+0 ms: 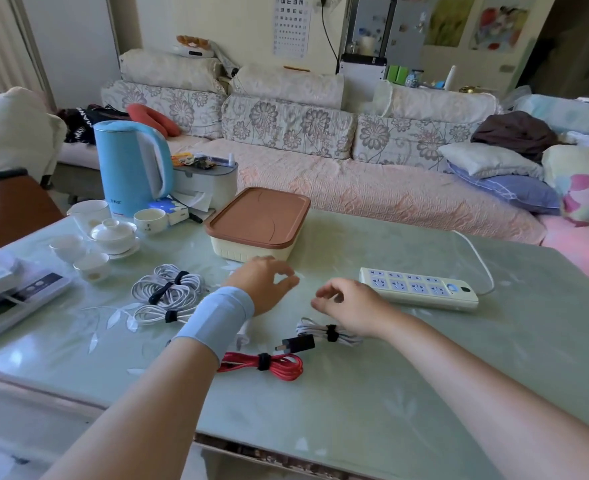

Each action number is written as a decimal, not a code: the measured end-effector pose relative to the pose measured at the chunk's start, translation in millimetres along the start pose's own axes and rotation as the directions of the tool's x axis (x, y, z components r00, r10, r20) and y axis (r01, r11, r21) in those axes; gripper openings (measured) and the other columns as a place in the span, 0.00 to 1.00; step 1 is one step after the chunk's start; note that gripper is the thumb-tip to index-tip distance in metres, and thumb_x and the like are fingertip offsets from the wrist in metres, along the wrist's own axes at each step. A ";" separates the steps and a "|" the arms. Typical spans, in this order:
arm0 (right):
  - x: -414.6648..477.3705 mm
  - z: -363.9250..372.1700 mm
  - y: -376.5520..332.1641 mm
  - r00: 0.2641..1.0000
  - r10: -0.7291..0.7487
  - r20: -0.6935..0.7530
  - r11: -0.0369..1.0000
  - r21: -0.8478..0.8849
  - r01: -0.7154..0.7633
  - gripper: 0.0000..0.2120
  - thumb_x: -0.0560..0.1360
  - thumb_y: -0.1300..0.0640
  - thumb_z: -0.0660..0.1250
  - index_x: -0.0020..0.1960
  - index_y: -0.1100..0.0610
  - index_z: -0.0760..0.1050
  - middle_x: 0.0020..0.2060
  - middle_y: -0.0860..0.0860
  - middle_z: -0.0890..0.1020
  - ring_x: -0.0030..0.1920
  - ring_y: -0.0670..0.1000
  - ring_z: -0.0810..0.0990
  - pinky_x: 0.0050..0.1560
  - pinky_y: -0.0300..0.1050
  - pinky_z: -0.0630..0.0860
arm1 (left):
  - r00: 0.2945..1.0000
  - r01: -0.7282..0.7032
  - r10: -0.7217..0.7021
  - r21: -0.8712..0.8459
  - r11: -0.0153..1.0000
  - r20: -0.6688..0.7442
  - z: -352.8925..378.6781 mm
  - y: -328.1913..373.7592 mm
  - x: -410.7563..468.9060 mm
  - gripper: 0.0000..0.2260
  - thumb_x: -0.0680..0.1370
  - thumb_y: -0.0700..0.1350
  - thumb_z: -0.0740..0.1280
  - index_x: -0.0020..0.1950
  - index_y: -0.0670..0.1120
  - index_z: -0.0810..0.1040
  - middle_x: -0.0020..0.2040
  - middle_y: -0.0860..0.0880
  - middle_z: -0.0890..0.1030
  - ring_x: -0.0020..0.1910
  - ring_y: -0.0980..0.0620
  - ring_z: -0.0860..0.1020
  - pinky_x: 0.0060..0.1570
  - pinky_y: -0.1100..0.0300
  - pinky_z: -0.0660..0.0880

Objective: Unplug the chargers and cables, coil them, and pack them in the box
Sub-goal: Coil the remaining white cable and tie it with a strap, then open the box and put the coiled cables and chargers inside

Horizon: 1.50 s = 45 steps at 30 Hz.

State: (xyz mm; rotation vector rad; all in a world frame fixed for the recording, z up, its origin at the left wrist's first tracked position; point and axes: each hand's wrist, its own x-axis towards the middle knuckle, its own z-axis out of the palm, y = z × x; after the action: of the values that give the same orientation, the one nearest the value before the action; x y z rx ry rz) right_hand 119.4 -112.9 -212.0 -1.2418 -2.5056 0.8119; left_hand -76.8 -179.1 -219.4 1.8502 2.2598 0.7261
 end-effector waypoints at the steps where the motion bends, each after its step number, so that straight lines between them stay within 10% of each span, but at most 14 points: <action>1: 6.4 -0.1 -3.8 0.999 -0.026 -0.027 1.000 -0.011 0.026 0.15 0.75 0.42 0.68 0.57 0.48 0.77 0.52 0.44 0.78 0.52 0.45 0.75 0.50 0.40 0.68 | 0.998 0.001 -0.002 -0.015 1.000 -0.057 -2.6 -6.3 5.7 0.14 0.78 0.58 0.63 0.58 0.54 0.79 0.59 0.51 0.79 0.60 0.49 0.74 0.61 0.51 0.72; 11: 126.2 17.5 -44.3 0.951 -0.308 -0.019 0.839 -0.476 0.262 0.30 0.80 0.57 0.61 0.79 0.57 0.54 0.78 0.54 0.57 0.78 0.55 0.55 0.75 0.51 0.58 | 0.983 0.142 -0.133 0.070 0.987 -0.124 4.6 -36.6 49.1 0.26 0.79 0.53 0.62 0.76 0.55 0.58 0.76 0.51 0.60 0.74 0.47 0.56 0.68 0.49 0.63; 20: 133.6 28.8 -50.2 0.854 -0.520 -0.028 0.536 -0.788 0.301 0.11 0.79 0.60 0.60 0.61 0.58 0.73 0.57 0.56 0.72 0.59 0.58 0.70 0.59 0.52 0.67 | 0.984 0.099 -0.083 0.100 0.990 -0.159 11.4 -42.2 50.0 0.20 0.78 0.50 0.63 0.70 0.55 0.68 0.71 0.53 0.68 0.72 0.49 0.58 0.69 0.52 0.61; 24: 117.8 19.9 -42.2 0.855 -0.518 0.004 0.551 -0.764 0.337 0.17 0.80 0.46 0.61 0.58 0.58 0.75 0.56 0.56 0.73 0.59 0.58 0.71 0.61 0.52 0.67 | 0.982 0.038 -0.018 0.105 0.994 -0.188 6.5 -36.8 42.6 0.19 0.77 0.46 0.65 0.67 0.54 0.71 0.64 0.53 0.74 0.64 0.49 0.66 0.63 0.56 0.66; 31: 80.4 12.6 -20.9 0.781 -0.624 0.010 0.554 -0.699 0.452 0.12 0.75 0.50 0.65 0.47 0.60 0.74 0.47 0.58 0.74 0.49 0.61 0.74 0.52 0.52 0.71 | 0.960 -0.050 0.084 0.134 0.990 -0.267 13.7 -29.1 33.0 0.15 0.73 0.53 0.65 0.59 0.57 0.78 0.56 0.55 0.77 0.59 0.49 0.71 0.63 0.55 0.64; 35: 74.6 13.1 -15.7 0.877 -0.480 -0.039 0.720 -0.588 0.368 0.16 0.79 0.45 0.61 0.57 0.57 0.68 0.61 0.55 0.72 0.59 0.59 0.74 0.49 0.49 0.67 | 0.982 -0.069 0.104 0.211 0.975 -0.158 17.9 -32.6 33.7 0.20 0.75 0.54 0.65 0.68 0.58 0.73 0.67 0.56 0.72 0.68 0.51 0.67 0.72 0.55 0.56; 39: 82.2 20.4 -7.5 0.885 -0.465 0.024 0.667 -0.648 0.368 0.20 0.82 0.45 0.55 0.63 0.60 0.68 0.64 0.61 0.74 0.66 0.61 0.72 0.65 0.53 0.68 | 0.976 -0.126 0.151 0.161 0.979 -0.155 14.8 -38.9 37.8 0.17 0.77 0.53 0.66 0.67 0.58 0.75 0.66 0.57 0.75 0.66 0.52 0.70 0.66 0.61 0.59; 45: 82.3 21.8 -3.7 0.868 -0.496 -0.007 0.679 -0.625 0.384 0.20 0.82 0.46 0.53 0.63 0.60 0.70 0.59 0.59 0.77 0.63 0.62 0.75 0.64 0.54 0.69 | 0.969 -0.154 0.175 0.129 0.980 -0.176 12.3 -45.8 41.5 0.14 0.77 0.53 0.67 0.62 0.58 0.79 0.61 0.58 0.79 0.60 0.52 0.74 0.61 0.60 0.64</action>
State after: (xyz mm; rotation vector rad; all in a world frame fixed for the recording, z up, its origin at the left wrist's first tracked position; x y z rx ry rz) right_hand 57.1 -58.0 -231.0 -0.7085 -2.8198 -0.2511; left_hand -122.5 -142.2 -242.2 2.1276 2.3233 0.8447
